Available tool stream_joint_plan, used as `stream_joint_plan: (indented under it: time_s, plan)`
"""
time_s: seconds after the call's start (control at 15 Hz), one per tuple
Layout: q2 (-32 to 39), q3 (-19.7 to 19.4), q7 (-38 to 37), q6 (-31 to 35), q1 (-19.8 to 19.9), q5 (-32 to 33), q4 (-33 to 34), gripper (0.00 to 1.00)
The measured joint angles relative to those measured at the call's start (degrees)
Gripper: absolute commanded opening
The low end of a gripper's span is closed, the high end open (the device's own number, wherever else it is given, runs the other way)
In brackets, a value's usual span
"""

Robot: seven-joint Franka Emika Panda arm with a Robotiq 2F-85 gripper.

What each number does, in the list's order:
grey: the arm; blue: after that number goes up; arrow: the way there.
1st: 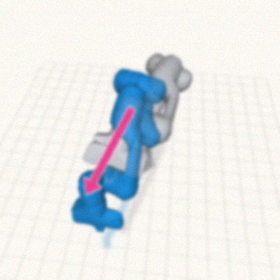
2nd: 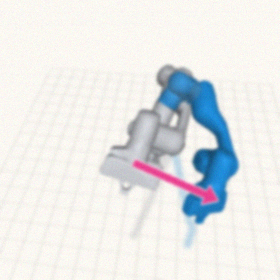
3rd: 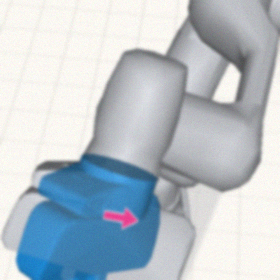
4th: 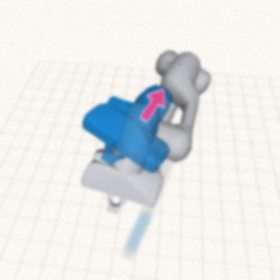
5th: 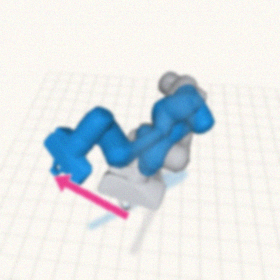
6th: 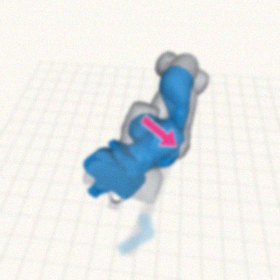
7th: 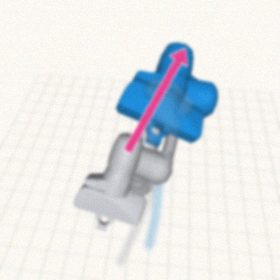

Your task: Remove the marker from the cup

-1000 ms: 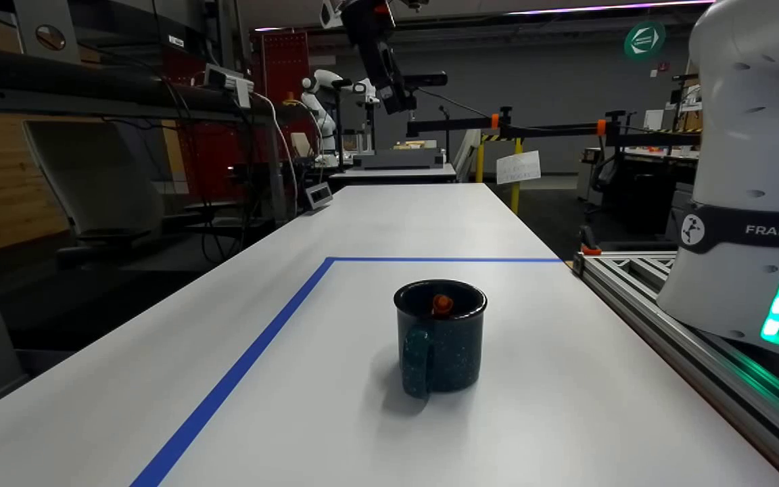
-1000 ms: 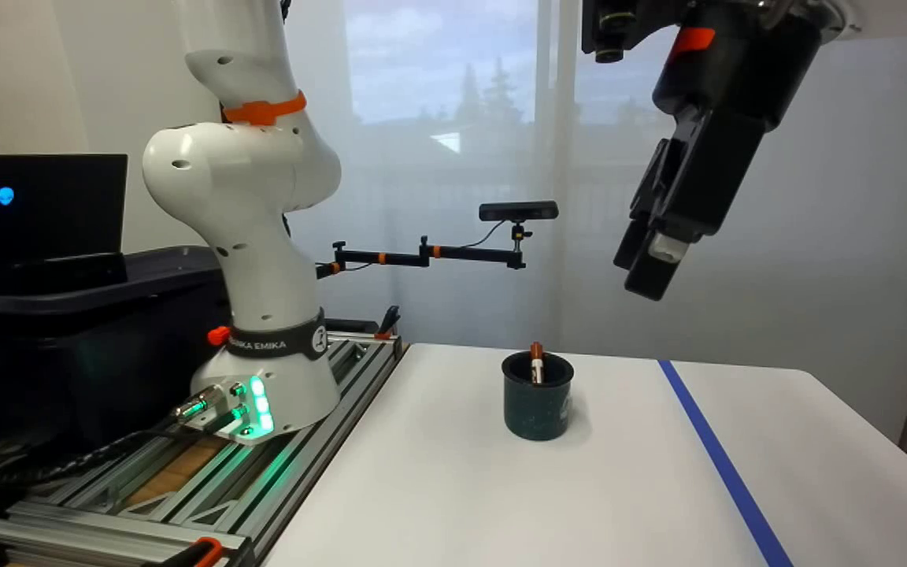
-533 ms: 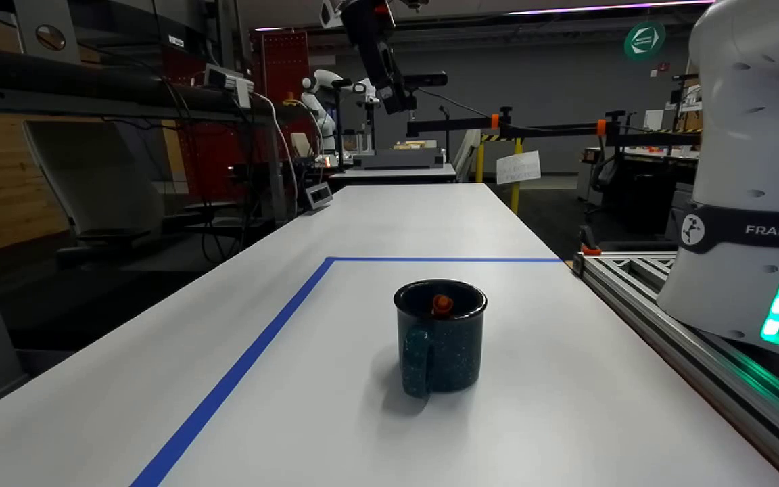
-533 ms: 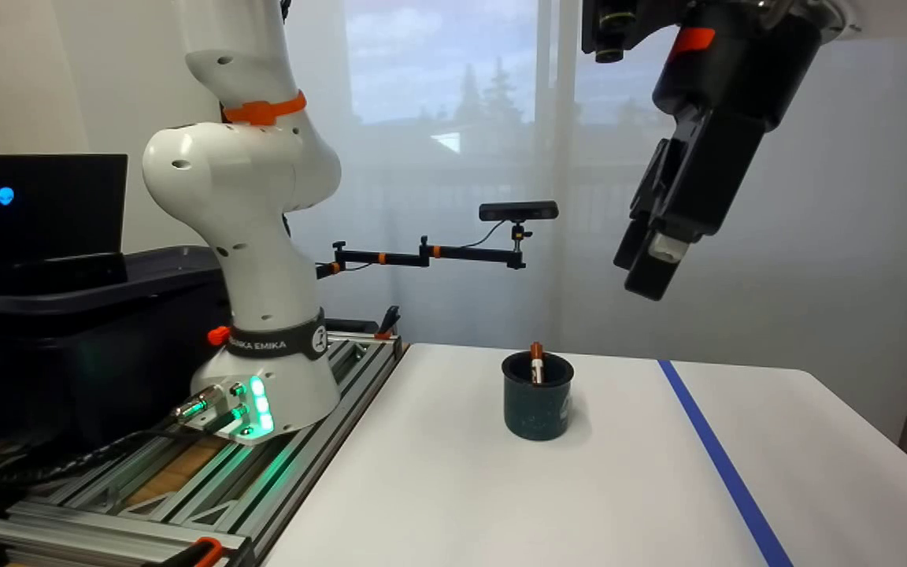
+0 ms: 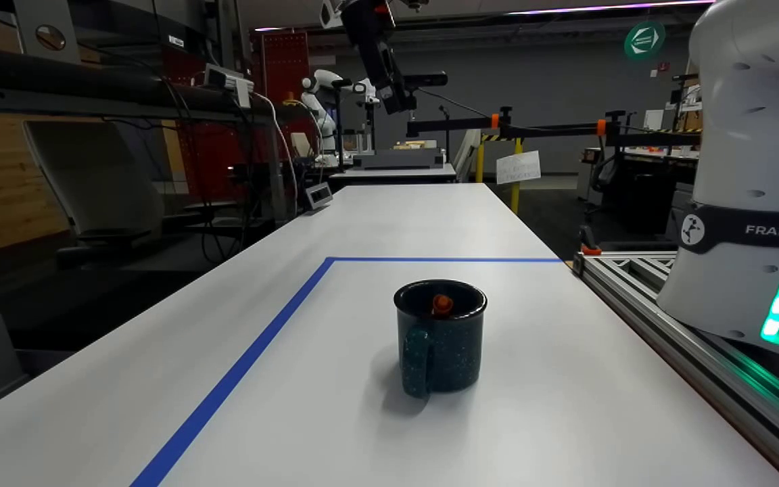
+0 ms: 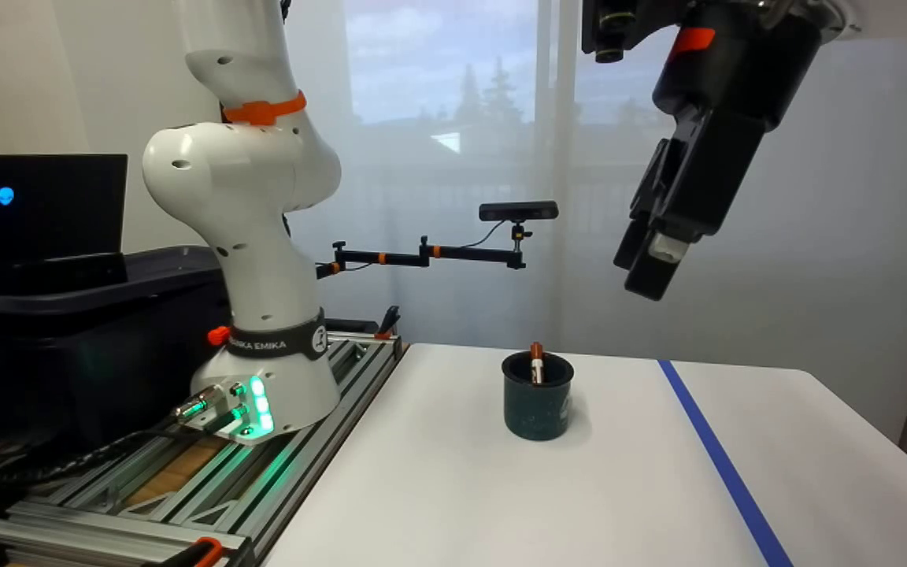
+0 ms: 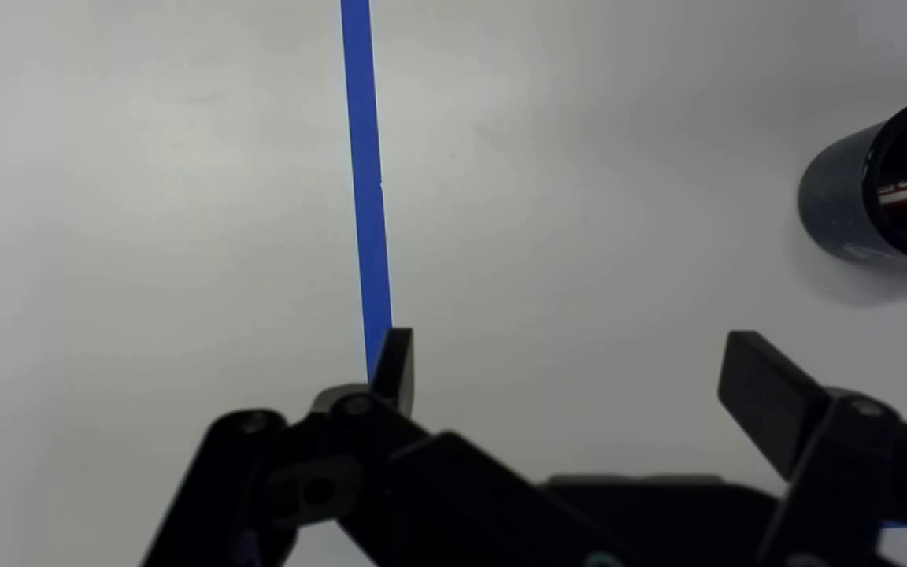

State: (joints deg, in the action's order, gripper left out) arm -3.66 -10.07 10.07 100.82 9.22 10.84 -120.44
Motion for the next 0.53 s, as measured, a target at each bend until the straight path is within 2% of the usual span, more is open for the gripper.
stream_joint_plan:
  time_s: [0.2,0.53]
  plan:
    - [0.03,0.03,0.72,0.0,-0.05,-1.63,0.0,1.0]
    - [-0.15,1.79,-0.24,1.87,-1.59,-19.01,0.49,1.0]
